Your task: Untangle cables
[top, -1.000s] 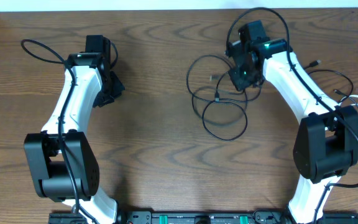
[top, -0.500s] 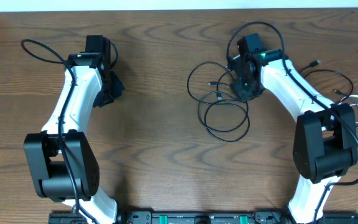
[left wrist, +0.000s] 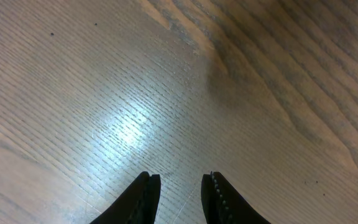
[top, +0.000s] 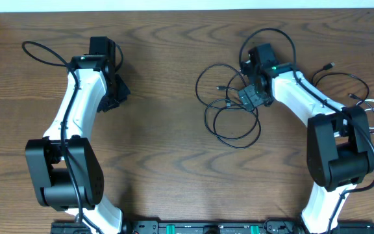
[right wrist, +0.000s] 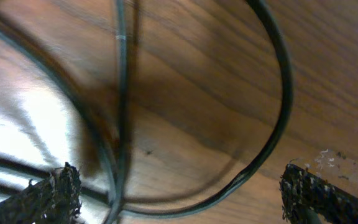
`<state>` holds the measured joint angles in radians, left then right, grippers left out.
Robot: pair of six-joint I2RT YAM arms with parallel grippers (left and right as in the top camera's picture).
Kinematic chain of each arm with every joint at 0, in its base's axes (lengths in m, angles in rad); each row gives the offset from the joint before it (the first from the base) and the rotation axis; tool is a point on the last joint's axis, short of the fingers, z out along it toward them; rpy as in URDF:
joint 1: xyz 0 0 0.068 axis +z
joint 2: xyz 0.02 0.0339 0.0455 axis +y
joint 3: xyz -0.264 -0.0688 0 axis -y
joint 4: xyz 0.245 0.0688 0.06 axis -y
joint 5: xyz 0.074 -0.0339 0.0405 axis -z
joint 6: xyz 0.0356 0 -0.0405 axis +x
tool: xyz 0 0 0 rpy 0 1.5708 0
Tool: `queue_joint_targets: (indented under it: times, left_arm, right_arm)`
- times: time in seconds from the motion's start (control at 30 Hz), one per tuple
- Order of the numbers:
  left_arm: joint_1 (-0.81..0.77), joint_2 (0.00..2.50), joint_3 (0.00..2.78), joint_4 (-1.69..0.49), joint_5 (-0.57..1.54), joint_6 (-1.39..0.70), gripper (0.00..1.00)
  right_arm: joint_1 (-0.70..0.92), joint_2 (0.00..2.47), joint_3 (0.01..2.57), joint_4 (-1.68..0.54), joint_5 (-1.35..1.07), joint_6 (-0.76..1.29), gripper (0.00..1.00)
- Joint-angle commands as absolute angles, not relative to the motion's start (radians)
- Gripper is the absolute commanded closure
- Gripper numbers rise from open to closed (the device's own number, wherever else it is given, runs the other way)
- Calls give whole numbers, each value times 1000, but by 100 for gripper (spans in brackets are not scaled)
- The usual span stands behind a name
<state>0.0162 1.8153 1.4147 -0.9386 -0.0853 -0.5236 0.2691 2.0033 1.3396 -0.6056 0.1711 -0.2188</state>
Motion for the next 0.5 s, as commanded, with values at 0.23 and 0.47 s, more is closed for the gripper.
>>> queue_joint_targets:
  times: [0.23, 0.47]
  left_arm:
    - [15, 1826, 1411, -945, -105, -529, 72]
    - [15, 1826, 1411, -945, -105, -529, 72]
  right_arm:
    - [207, 1982, 1185, -465, -47, -176, 18]
    - [211, 1982, 1149, -460, -50, -174, 49]
